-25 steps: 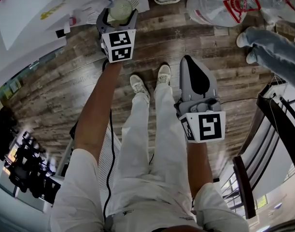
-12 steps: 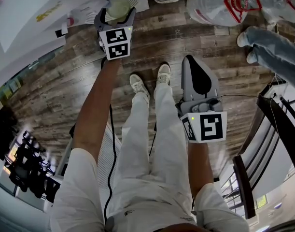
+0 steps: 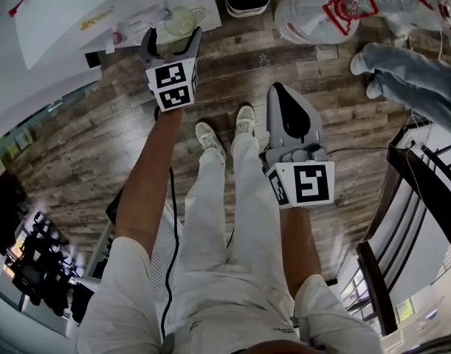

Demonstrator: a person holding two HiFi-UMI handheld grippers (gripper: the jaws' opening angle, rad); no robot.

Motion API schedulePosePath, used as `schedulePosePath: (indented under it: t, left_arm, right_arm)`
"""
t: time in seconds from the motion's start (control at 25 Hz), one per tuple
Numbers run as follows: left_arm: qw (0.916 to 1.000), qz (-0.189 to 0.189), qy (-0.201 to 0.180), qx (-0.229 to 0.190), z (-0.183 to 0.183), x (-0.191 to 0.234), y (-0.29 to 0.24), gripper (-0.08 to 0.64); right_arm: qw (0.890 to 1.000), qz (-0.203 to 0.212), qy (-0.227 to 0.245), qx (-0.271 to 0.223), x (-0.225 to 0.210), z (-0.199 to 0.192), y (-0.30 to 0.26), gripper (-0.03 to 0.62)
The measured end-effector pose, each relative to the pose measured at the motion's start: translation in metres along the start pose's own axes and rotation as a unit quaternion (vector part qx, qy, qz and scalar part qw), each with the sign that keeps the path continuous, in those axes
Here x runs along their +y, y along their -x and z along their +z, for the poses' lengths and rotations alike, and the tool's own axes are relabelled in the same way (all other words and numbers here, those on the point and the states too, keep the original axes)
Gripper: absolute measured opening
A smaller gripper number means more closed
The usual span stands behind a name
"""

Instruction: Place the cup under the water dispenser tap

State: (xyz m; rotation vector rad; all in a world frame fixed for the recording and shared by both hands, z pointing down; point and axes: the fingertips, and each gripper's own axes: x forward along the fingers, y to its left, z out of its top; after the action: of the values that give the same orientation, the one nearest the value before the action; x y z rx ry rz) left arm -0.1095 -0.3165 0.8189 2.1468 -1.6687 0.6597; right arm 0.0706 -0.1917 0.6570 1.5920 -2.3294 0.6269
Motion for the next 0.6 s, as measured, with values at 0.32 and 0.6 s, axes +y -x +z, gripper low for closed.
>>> schedulePosePath:
  t: [0.32,0.6]
  left_arm:
    - [0.9998,-0.013,0.017,0.000,0.041,-0.020,0.062,0.413]
    - [0.9994,-0.003,0.030,-0.013,0.086,-0.021,0.113,0.370]
  right_arm:
    - [1.000,-0.005,-0.007,-0.018,0.015,0.040,0.033,-0.002]
    - [0.999,-0.010,-0.009,-0.033,0.027,0.080,0.058,-0.002]
